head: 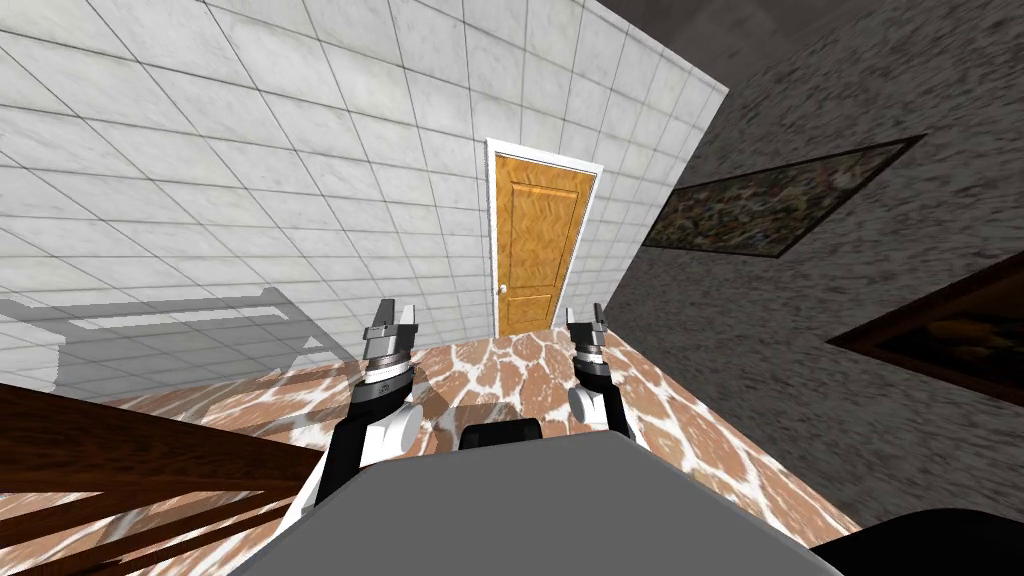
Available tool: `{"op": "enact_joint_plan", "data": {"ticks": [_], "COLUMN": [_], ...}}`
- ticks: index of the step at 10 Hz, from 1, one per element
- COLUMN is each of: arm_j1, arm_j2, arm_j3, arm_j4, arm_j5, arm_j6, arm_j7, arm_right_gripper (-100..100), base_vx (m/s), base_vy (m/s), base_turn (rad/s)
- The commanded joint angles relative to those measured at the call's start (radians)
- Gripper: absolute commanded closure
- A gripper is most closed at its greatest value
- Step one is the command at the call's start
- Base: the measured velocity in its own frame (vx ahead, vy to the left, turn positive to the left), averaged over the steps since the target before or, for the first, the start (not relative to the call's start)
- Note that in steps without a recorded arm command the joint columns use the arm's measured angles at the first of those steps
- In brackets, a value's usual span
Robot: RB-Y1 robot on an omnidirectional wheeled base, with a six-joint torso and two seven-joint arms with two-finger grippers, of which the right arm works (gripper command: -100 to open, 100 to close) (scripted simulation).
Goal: Pull the door open
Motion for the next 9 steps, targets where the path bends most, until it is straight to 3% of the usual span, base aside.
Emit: {"op": "enact_joint_plan", "data": {"ticks": [1, 9], "arm_j1": [-0.012, -0.07], "arm_j2": [-0.003, -0.022], "arm_j3": [0.001, -0.004], "arm_j4": [0.042, 0.247], "arm_j5": [-0.016, -0.109], "arm_j6": [-0.01, -0.041], "arm_j7": [-0.032, -0.204], "arm_right_gripper": [-100, -100], "base_vx": [0.098, 0.102], "base_vy": [0.012, 0.003], "base_turn": [0.129, 0.141]}}
